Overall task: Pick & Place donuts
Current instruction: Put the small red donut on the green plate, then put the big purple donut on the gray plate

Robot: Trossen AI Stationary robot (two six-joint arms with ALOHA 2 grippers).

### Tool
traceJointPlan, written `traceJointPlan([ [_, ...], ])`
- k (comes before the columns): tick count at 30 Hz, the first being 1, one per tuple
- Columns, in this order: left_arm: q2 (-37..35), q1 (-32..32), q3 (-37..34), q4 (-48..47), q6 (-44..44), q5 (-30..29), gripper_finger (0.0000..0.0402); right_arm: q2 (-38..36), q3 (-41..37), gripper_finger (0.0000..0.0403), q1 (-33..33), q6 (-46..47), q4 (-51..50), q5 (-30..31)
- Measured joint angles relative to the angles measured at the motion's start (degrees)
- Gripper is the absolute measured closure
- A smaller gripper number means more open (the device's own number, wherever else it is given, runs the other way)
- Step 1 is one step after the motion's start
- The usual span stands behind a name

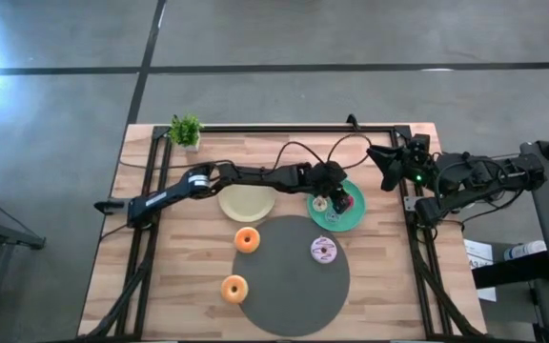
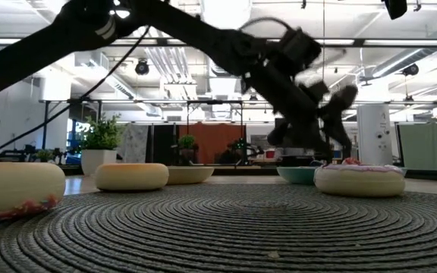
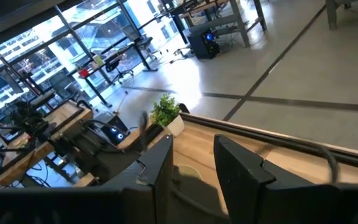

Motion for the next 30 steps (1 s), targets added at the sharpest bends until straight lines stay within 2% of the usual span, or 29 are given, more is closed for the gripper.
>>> traceJointPlan([
  [6,1.39,-0.07,-0.02,1.23,-0.41,-3.10,0.0242,0.04,-0.01,0.0294,0.00,0.42,-0.15,-0.02],
  [16,1.94,-1.44,-0.02,0.69,-1.64,-0.56,0.0242,0.00,-0.01,0.0294,0.00,3.28,-2.91,-0.04],
  [20,1.94,-2.38,-0.03,-1.38,0.96,-0.64,0.0242,-0.02,-0.01,0.0294,0.00,3.19,-2.91,-0.04],
  [23,1.94,-3.05,-0.02,-2.98,3.70,-3.55,0.0242,-0.04,-0.01,0.0294,0.00,3.16,-2.90,-0.02],
  [30,-0.34,-2.78,0.27,-7.51,3.79,-12.23,0.0242,-0.04,-0.01,0.0294,0.00,2.83,-2.90,0.00],
])
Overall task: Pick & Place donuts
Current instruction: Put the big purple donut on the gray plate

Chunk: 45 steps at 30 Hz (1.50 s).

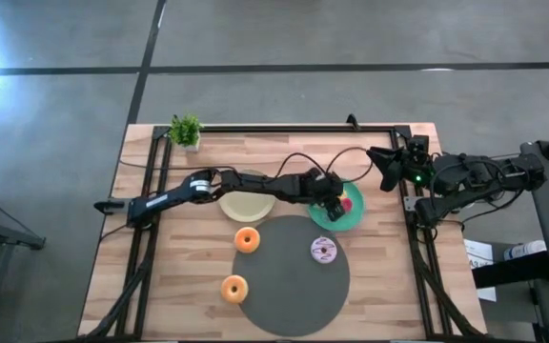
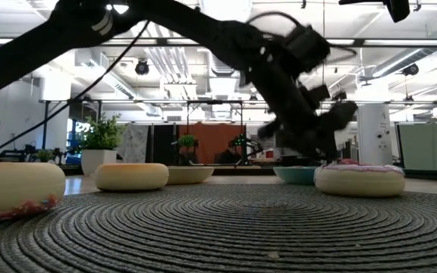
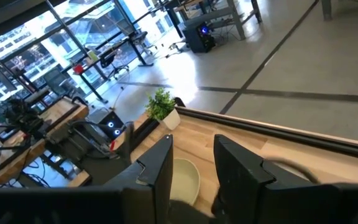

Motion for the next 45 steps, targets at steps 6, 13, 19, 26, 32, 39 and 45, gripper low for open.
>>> traceJointPlan([
  [6,-6.39,0.22,0.09,1.89,4.82,4.34,0.0242,0.01,0.00,0.0294,0.00,-0.29,-1.05,0.13],
  [13,-12.81,-0.47,-0.96,-18.93,10.34,9.01,0.0242,0.06,0.00,0.0294,-0.01,-0.20,-2.44,-0.46],
  [19,-24.19,-2.81,-17.64,-20.67,8.55,9.15,0.0242,2.76,-0.55,0.0294,-0.07,-0.06,-5.87,-9.98],
  [26,-45.58,-7.57,-48.22,0.01,-7.03,9.31,0.0242,13.08,-3.25,0.0294,-0.43,3.63,-6.55,-31.54],
  [32,-60.07,-9.67,-65.51,8.59,-20.30,5.58,0.0242,22.32,-6.89,0.0293,-0.46,19.25,-7.31,-39.65],
  [39,-71.94,-10.95,-75.02,8.24,-20.87,4.82,0.0242,29.63,-8.65,0.0251,2.38,37.74,-6.42,-42.69],
  [45,-79.25,-10.99,-81.04,8.31,-19.93,4.75,0.0242,37.63,-8.72,0.0207,3.80,47.06,-1.36,-46.78],
])
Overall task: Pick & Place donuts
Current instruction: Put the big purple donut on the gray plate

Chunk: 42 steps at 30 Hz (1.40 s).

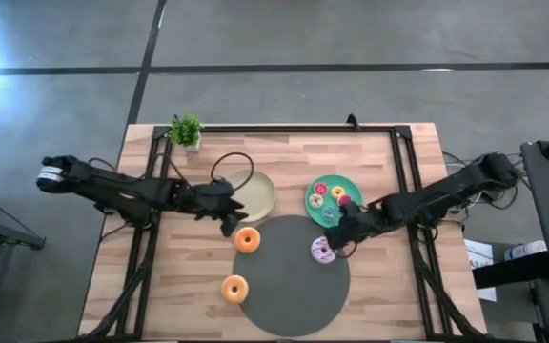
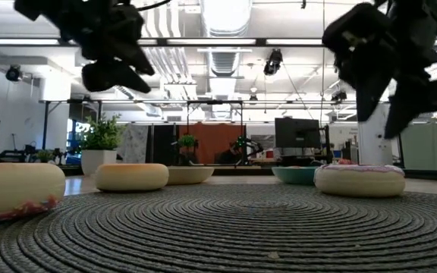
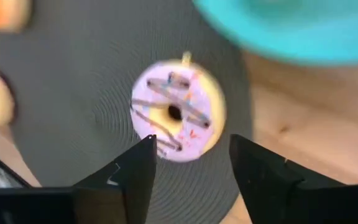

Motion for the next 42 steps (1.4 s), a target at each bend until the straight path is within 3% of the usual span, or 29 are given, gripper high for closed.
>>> traceJointPlan([
  [5,-4.72,0.00,-3.67,-0.36,0.49,0.02,0.0242,6.67,0.26,0.0201,2.02,4.17,4.90,-0.35],
  [12,-9.24,0.00,-5.39,-1.07,2.13,0.06,0.0242,9.12,0.26,0.0217,2.60,9.53,7.04,1.41],
  [26,-10.62,0.00,-5.41,-3.33,3.60,0.07,0.0242,16.98,2.03,0.0231,2.18,12.49,10.78,1.71],
  [30,-10.62,0.00,-5.41,-3.76,3.31,0.07,0.0242,17.80,3.55,0.0268,1.95,10.69,10.33,2.23],
  [37,-10.62,0.00,-5.41,-4.07,3.02,0.07,0.0242,14.98,8.05,0.0375,1.19,5.65,1.61,7.00],
  [42,-11.82,-0.13,-5.41,-4.87,2.28,0.07,0.0242,13.28,13.76,0.0380,-2.72,-3.53,0.38,7.72],
])
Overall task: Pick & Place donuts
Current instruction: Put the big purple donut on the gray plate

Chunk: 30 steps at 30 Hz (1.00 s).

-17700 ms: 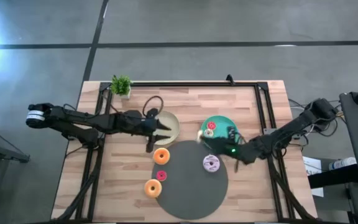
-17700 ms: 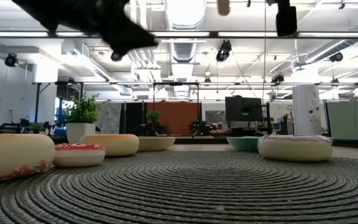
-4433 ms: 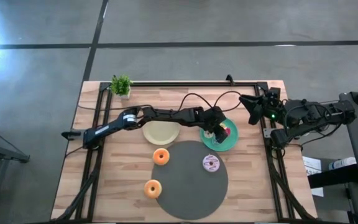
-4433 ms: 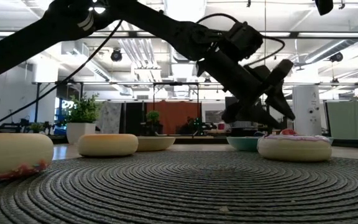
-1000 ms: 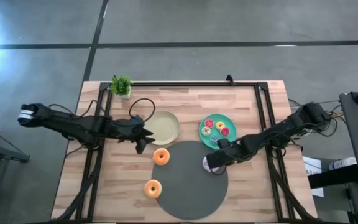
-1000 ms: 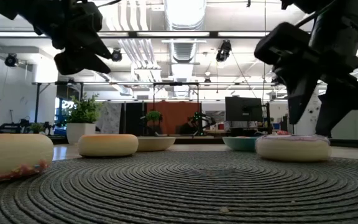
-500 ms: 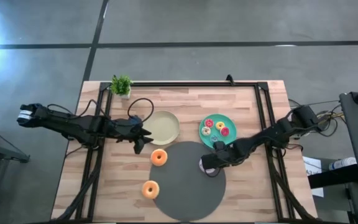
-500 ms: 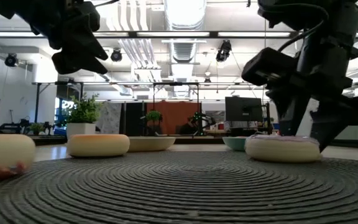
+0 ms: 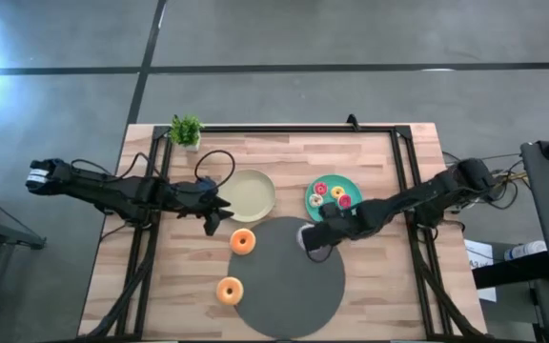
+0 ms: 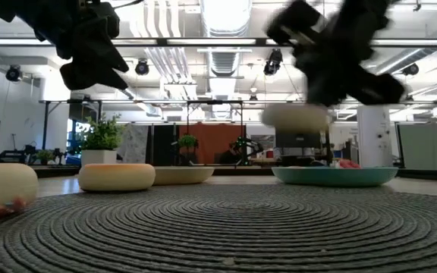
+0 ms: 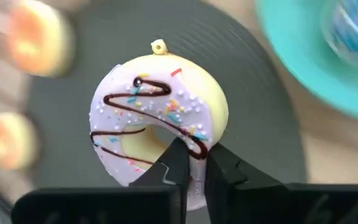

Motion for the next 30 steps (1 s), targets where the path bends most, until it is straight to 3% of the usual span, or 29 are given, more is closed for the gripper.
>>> traceJointPlan([
  [7,-6.62,-0.04,0.02,0.00,-1.59,-0.03,0.0242,5.82,11.61,0.0377,-13.65,-19.36,0.48,-0.27],
  [14,-14.14,-0.08,0.02,-0.67,-2.30,-1.68,0.0242,21.45,28.22,0.0375,-22.85,-35.85,3.19,-10.64],
  [22,-18.59,-0.11,0.02,-9.63,-4.74,-3.86,0.0242,35.70,42.32,0.0374,-24.95,-42.18,-6.22,-15.06],
  [30,-19.04,-0.11,0.02,-10.63,-4.15,-4.28,0.0242,41.31,50.90,0.0335,-24.97,-45.95,-12.66,-14.63],
])
